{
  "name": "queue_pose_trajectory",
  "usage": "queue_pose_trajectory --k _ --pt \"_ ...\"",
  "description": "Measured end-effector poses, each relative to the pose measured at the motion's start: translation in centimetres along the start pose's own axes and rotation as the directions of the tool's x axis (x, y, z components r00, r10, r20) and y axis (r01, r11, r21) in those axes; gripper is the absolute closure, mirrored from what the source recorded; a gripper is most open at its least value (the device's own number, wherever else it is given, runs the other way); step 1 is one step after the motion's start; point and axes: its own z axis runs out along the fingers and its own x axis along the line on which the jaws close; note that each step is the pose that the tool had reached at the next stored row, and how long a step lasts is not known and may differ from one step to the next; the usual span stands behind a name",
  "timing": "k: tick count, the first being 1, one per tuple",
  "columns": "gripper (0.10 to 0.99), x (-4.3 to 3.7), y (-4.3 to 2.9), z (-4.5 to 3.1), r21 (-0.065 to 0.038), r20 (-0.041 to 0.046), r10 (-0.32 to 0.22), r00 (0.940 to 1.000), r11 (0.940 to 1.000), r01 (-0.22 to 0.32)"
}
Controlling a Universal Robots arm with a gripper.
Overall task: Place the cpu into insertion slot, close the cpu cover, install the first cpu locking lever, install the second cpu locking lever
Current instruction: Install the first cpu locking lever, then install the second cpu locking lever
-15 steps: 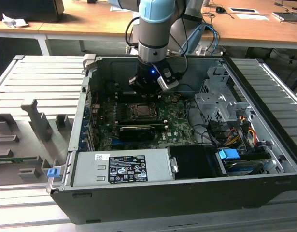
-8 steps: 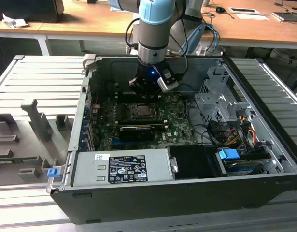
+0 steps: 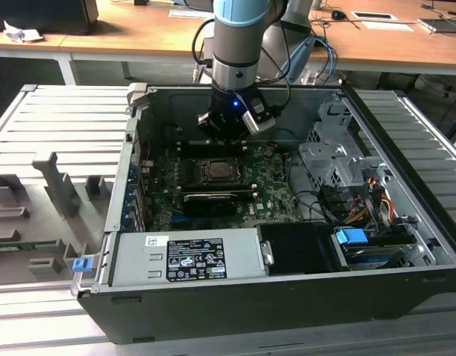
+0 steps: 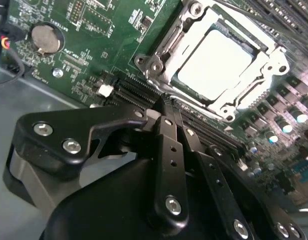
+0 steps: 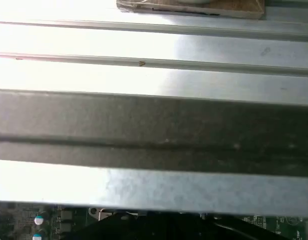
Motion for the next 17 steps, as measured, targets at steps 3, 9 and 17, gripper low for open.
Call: queue_pose_trajectory --k 3,9,17 --pt "0.98 0.02 -0.3 -0.04 0.0 -0.0001 0.0 1.0 1.0 0.0" --pt "0.98 0.04 -0.64 -0.07 0.0 0.0 0.0 1.0 1.0 0.0" --pt "0.98 0.06 -1.08 -0.11 0.0 -0.0001 0.0 1.0 1.0 0.0"
